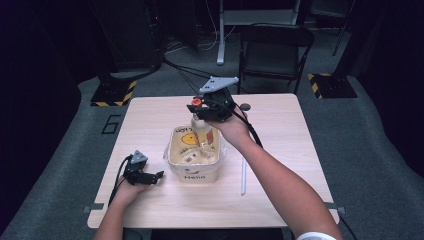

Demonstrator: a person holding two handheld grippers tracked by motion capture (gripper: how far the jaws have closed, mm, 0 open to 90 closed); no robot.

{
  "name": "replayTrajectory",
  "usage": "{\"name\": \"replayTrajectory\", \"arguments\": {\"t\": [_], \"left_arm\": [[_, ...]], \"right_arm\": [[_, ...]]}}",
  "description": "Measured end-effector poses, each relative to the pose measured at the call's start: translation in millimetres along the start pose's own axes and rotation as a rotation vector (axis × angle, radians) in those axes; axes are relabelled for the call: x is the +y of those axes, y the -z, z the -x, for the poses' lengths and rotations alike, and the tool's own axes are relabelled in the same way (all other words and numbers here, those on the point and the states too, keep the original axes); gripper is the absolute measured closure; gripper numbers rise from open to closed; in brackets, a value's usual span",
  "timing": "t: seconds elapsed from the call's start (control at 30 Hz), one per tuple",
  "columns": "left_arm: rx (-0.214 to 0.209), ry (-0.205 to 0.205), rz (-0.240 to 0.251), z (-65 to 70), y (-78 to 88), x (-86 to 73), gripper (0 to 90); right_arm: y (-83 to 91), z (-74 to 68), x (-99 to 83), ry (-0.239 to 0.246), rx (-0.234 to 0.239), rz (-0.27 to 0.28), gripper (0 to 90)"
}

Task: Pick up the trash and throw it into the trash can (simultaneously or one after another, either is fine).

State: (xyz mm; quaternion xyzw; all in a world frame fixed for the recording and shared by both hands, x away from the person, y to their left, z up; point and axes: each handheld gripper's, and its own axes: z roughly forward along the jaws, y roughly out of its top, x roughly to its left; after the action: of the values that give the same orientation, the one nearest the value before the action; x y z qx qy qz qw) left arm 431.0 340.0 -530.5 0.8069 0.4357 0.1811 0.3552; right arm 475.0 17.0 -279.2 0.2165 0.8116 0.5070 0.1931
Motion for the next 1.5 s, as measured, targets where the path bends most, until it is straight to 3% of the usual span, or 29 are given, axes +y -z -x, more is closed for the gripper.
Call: {"name": "replayTrajectory", "arguments": {"t": [1.5], "left_arm": [[0.0, -0.009, -0.006, -0.6, 0.4, 0.2, 6.1]], "right_arm": [[-36.0, 6.4, -70.3, -0.059, -0.052, -0.097, 62.1]]}}
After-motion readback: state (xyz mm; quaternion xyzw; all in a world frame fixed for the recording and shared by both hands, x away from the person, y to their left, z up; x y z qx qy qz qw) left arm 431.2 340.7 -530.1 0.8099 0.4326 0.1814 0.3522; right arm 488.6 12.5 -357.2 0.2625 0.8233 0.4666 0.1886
